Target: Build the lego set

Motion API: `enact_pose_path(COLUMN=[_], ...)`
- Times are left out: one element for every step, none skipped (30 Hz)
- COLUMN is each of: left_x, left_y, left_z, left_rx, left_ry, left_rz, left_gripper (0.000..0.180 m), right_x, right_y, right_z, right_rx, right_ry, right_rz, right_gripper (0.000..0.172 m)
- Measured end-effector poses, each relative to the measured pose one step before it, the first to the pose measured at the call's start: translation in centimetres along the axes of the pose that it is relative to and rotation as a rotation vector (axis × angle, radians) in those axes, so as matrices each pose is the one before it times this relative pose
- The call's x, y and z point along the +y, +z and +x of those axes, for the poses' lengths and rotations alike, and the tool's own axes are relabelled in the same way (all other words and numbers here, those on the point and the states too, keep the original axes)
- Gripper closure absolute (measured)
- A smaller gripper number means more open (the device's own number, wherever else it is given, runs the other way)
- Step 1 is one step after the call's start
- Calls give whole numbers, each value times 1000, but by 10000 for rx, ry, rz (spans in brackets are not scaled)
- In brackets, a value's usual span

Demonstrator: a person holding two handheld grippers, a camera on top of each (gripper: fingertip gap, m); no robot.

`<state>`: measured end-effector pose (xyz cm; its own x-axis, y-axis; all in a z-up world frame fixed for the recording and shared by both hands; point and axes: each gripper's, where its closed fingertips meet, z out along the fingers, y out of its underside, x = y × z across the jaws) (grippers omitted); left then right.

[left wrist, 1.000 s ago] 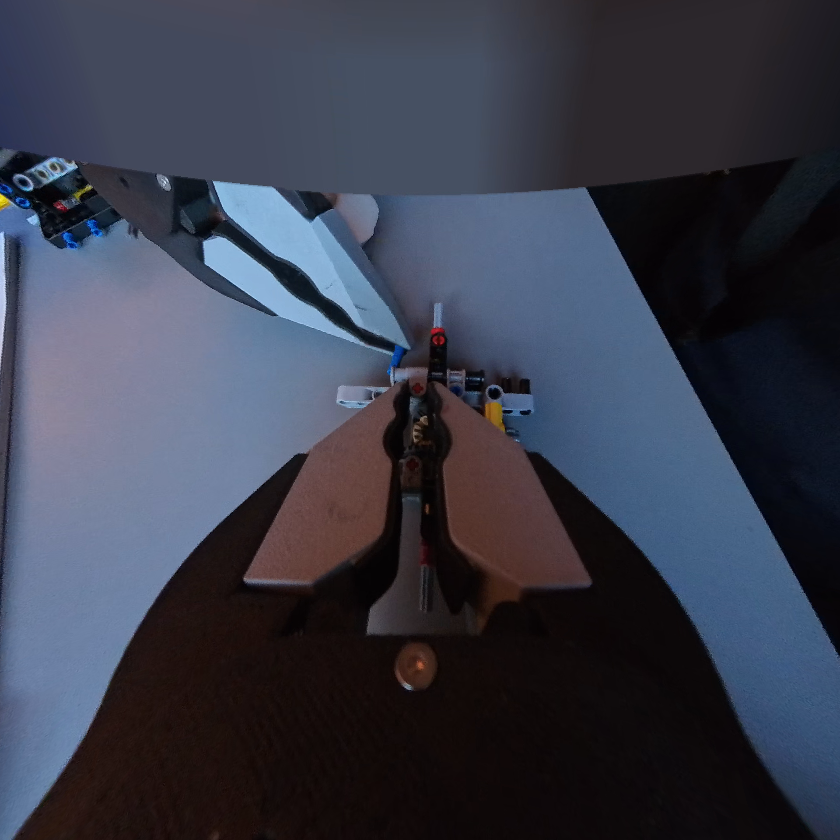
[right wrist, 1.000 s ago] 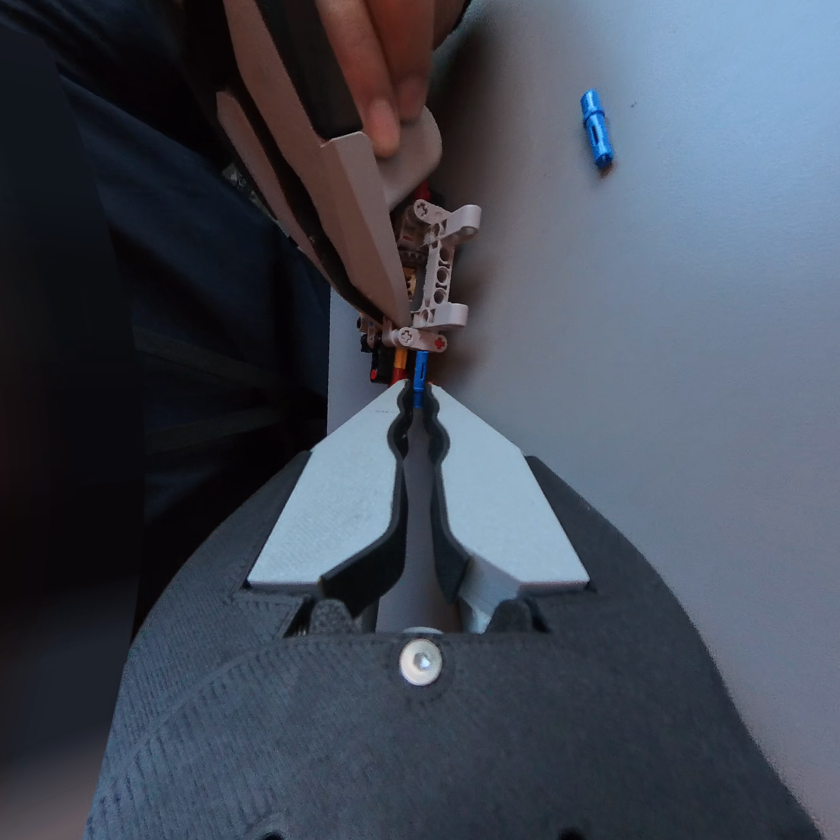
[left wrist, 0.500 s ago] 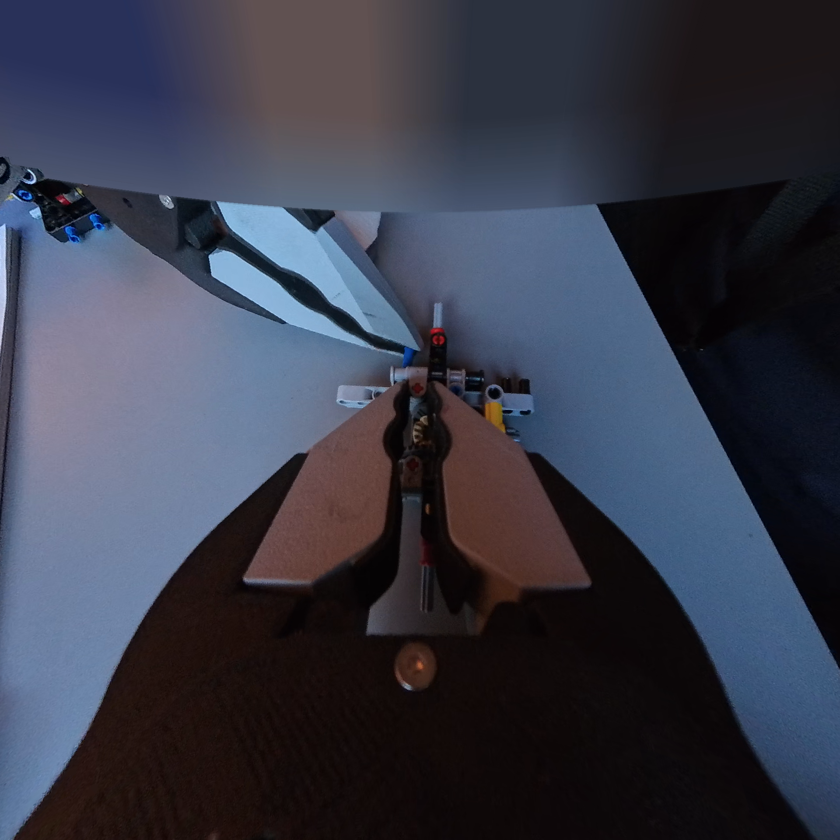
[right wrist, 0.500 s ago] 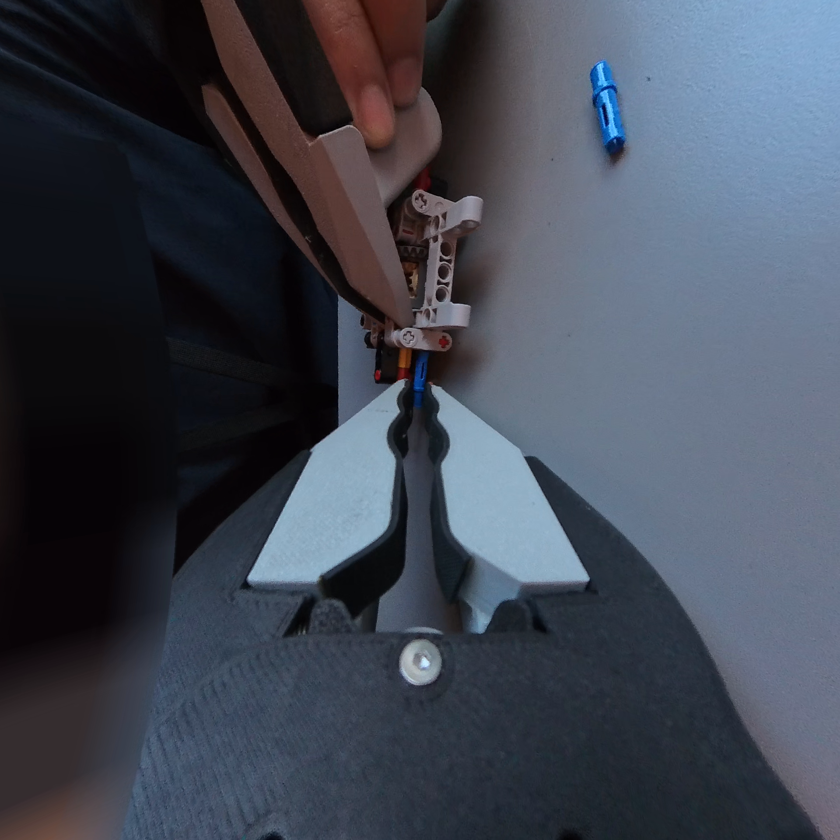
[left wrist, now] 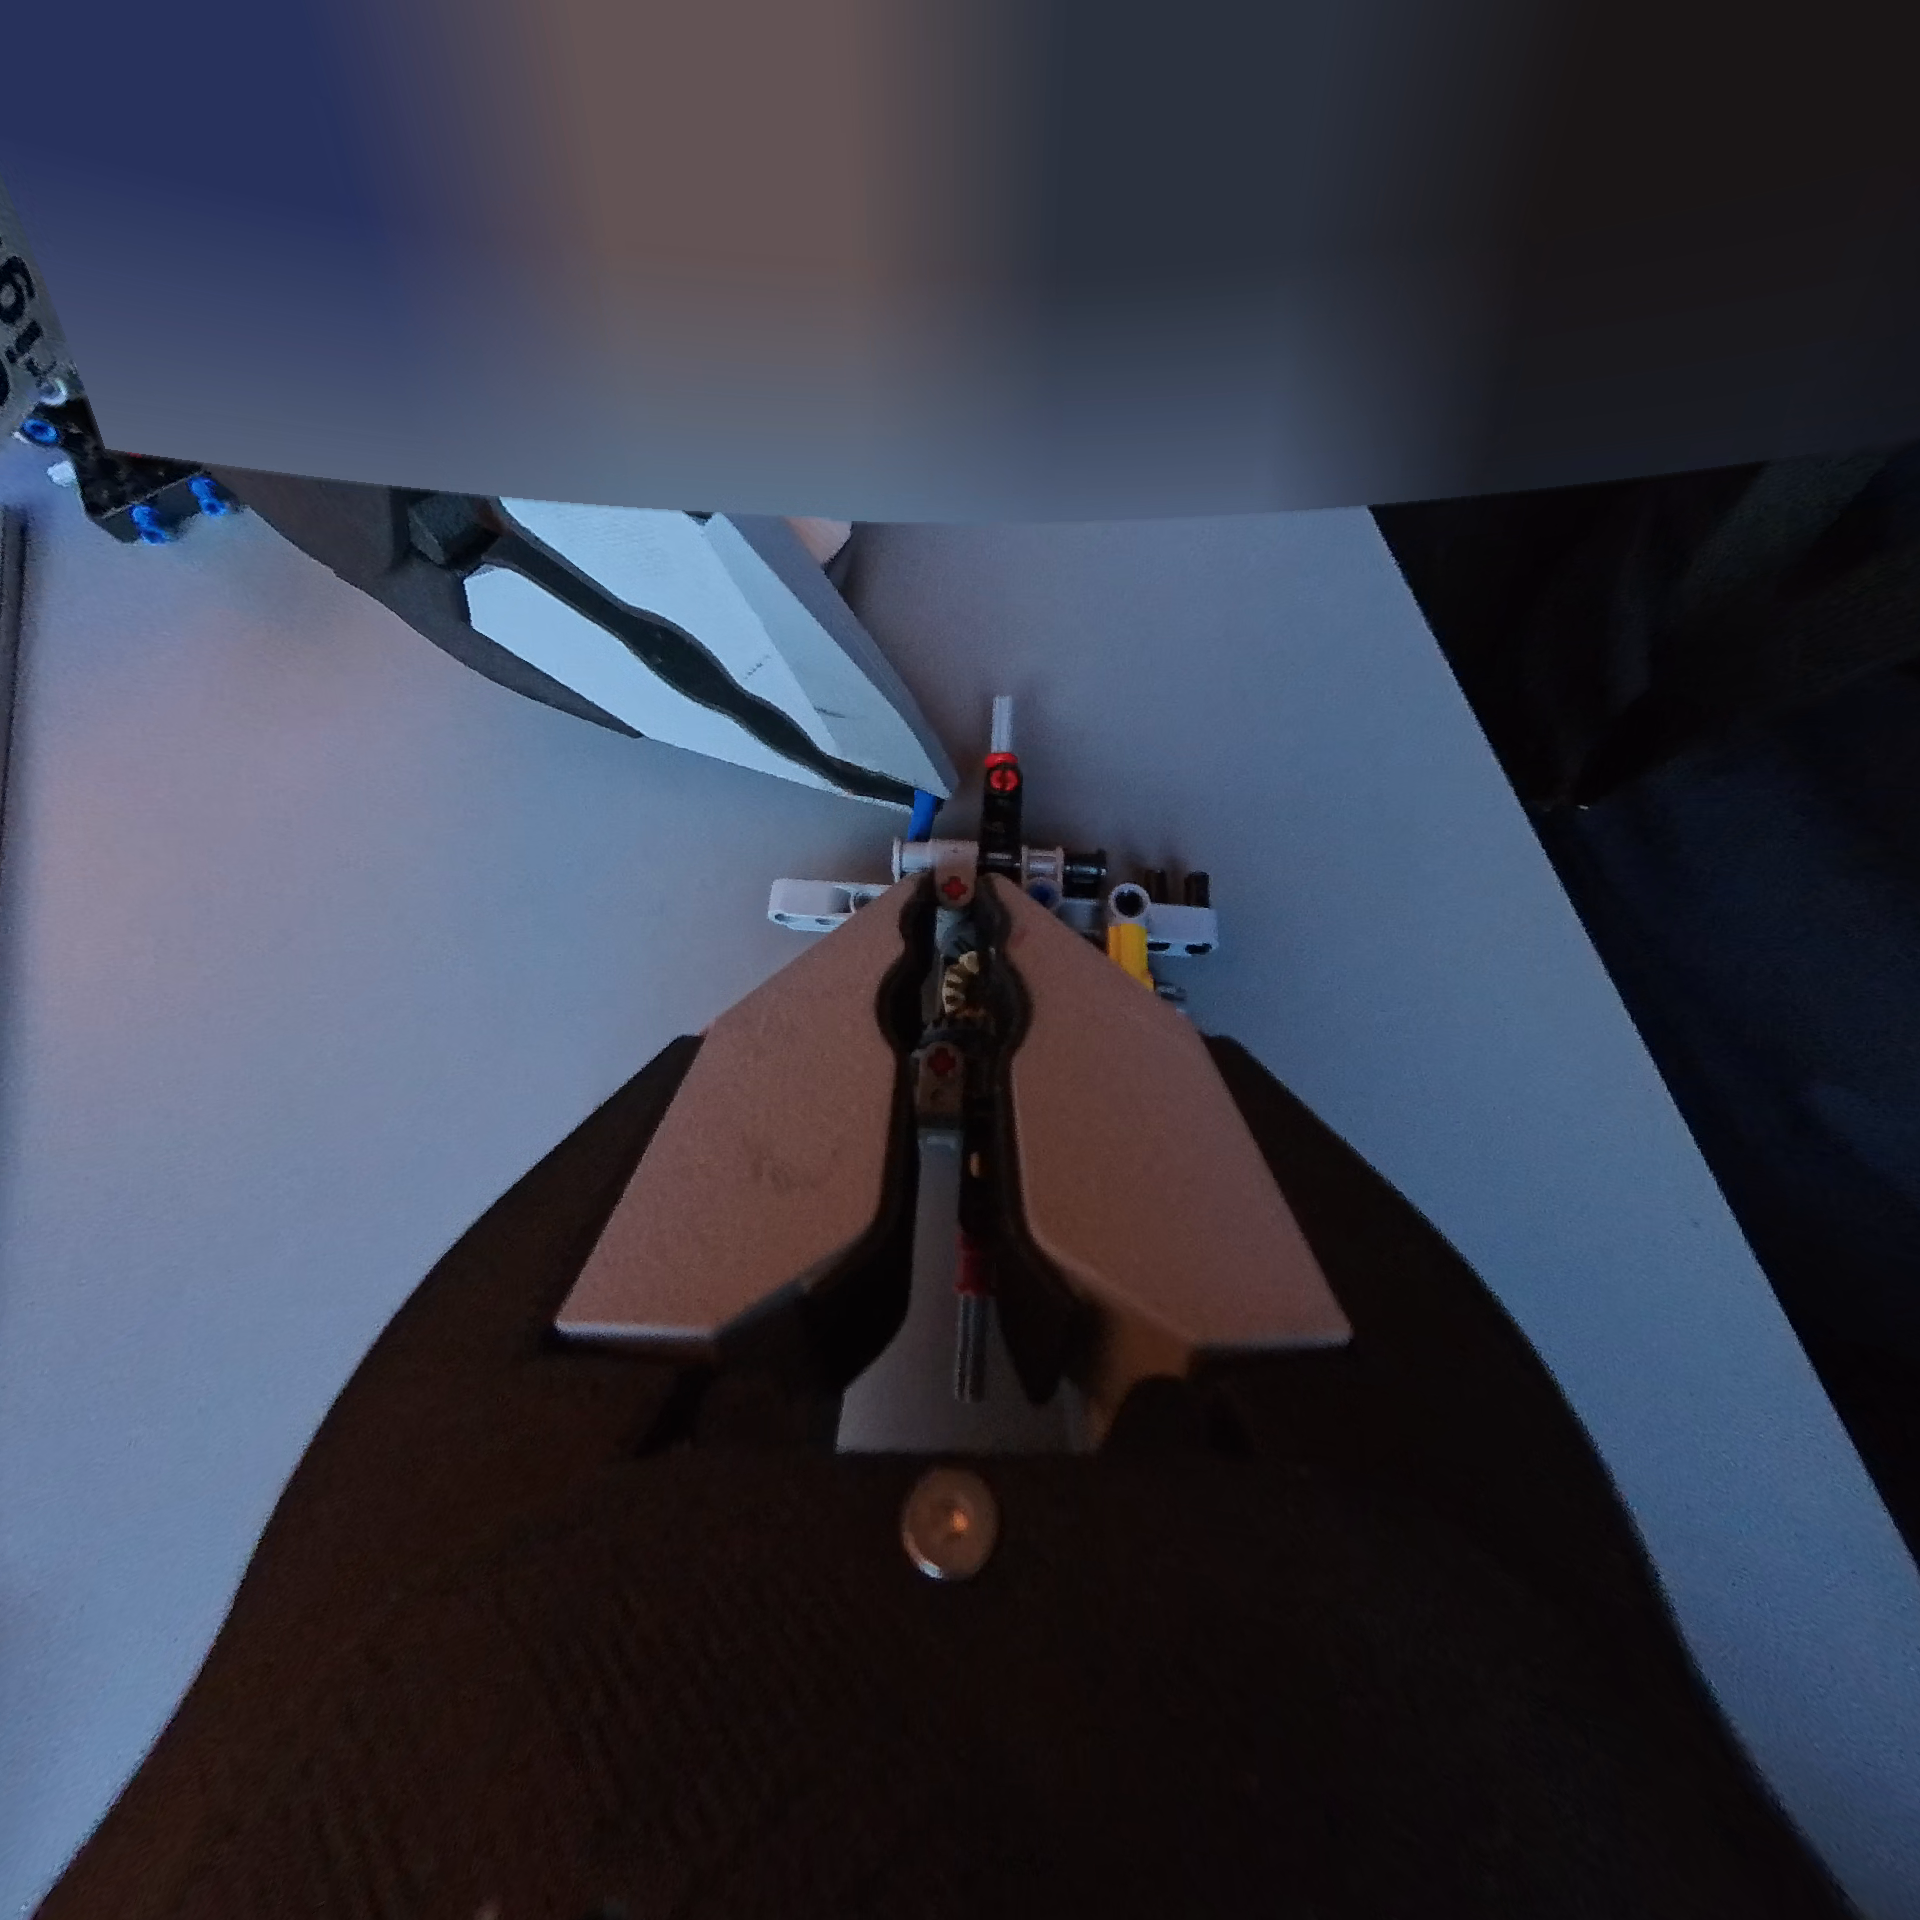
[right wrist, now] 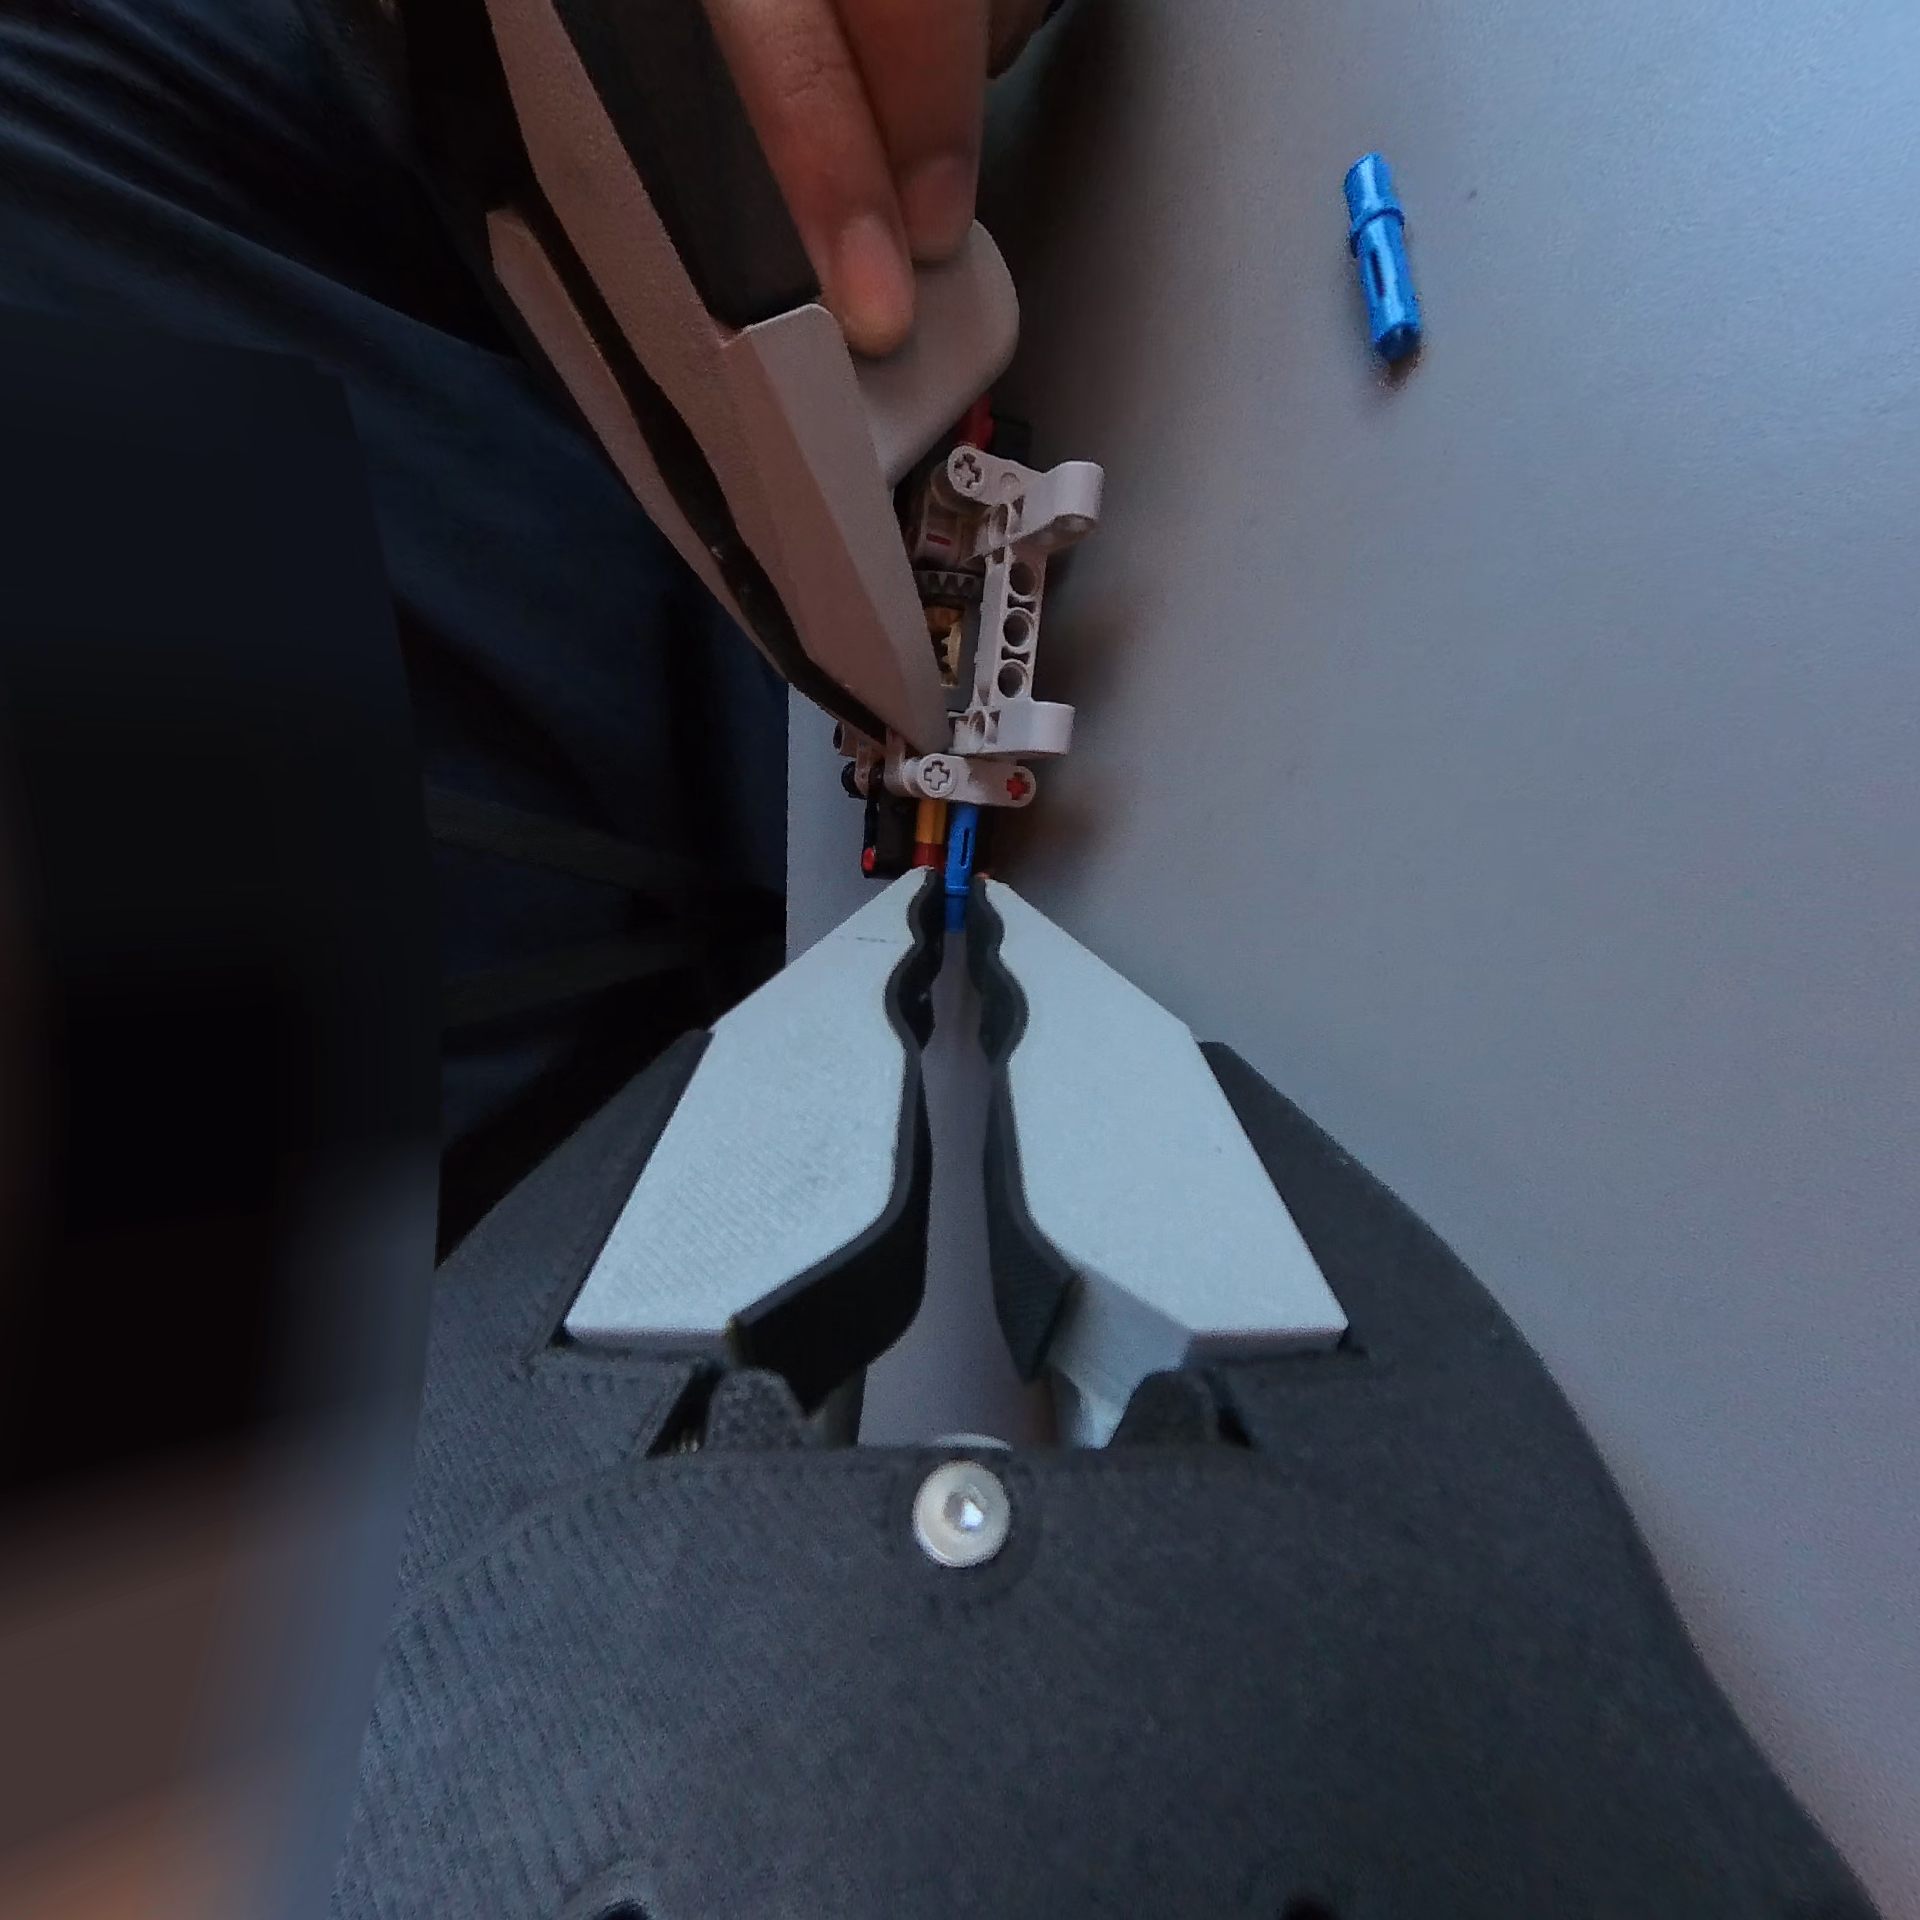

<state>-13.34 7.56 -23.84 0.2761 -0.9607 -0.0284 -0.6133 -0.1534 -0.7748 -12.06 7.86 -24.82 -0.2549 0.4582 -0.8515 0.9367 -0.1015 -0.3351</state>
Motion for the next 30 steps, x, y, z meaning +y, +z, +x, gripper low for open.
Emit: enact_pose_path(left_x=[-73,-67,-63,-108,-187,-316,-414,-479,-526,-445,-170,93,210,177,146,115,100,118,141,94,87,96,52,-16,-112,-125,-41,-5,46,23], left_y=[62,16,-35,-138,-259,-336,-358,-322,-204,4,231,353,363,283,199,111,91,90,137,115,99,93,82,88,83,30,10,7,8,8], left_z=[-11,-31,-54,-73,-85,-133,-174,-189,-135,-64,64,100,47,-92,-60,-24,59,87,147,93,44,42,78,100,72,123,105,59,26,34], left_rx=[0,-11,-23,-27,-32,-82,-103,-102,-73,-57,-5,-8,-62,-151,-100,-57,-15,4,25,-25,-48,-14,31,64,36,61,45,7,-27,-19], left_ry=[-42,-13,-6,3,6,8,-1,-18,-5,22,58,111,156,143,115,85,101,116,142,190,173,96,57,9,1,31,45,68,93,61], left_rz=[14,19,18,17,59,130,184,207,211,135,-40,-203,-243,-202,-156,-127,-117,-131,-145,-120,-111,-125,-92,-25,34,30,-25,-40,-47,-26], left_gripper=[176,176,175,172,172,172,172,173,175,176,176,175,174,174,174,174,174,174,177,178,178,178,178,178,178,178,178,178,178,178], right_x=[51,25,14,-1,-4,-64,-158,-216,-282,-257,-149,-26,14,112,166,139,111,88,54,96,84,80,101,86,35,56,69,17,-6,12], right_y=[-74,-162,-214,-207,-199,-213,-205,-204,-166,-86,2,85,137,210,246,230,198,122,53,30,38,54,69,69,50,63,53,23,2,15], right_z=[9,45,-61,-256,-273,-246,-252,-234,-315,-370,-196,-48,-21,10,47,71,86,103,141,104,74,84,42,58,40,-55,-57,-5,9,-1], right_rx=[61,85,21,-72,-48,7,11,11,-40,-70,13,62,39,15,33,40,23,26,44,-2,-32,-29,-26,14,26,-26,-20,-13,-18,-33], right_ry=[-73,-45,-57,-34,-46,-102,-119,-125,-162,-154,-106,-71,-24,17,9,14,27,33,36,55,67,64,30,-7,-23,-39,-49,-18,6,-1], right_rz=[62,128,193,226,221,207,196,187,182,139,54,-13,-20,-62,-96,-89,-78,-68,-48,-57,-44,-38,-63,-61,-39,-63,-57,-19,6,6], right_gripper=[171,171,171,171,171,171,171,171,171,171,171,171,171,171,171,171,171,171,171,171,171,171,171,171,171,171,171,171,171,171])
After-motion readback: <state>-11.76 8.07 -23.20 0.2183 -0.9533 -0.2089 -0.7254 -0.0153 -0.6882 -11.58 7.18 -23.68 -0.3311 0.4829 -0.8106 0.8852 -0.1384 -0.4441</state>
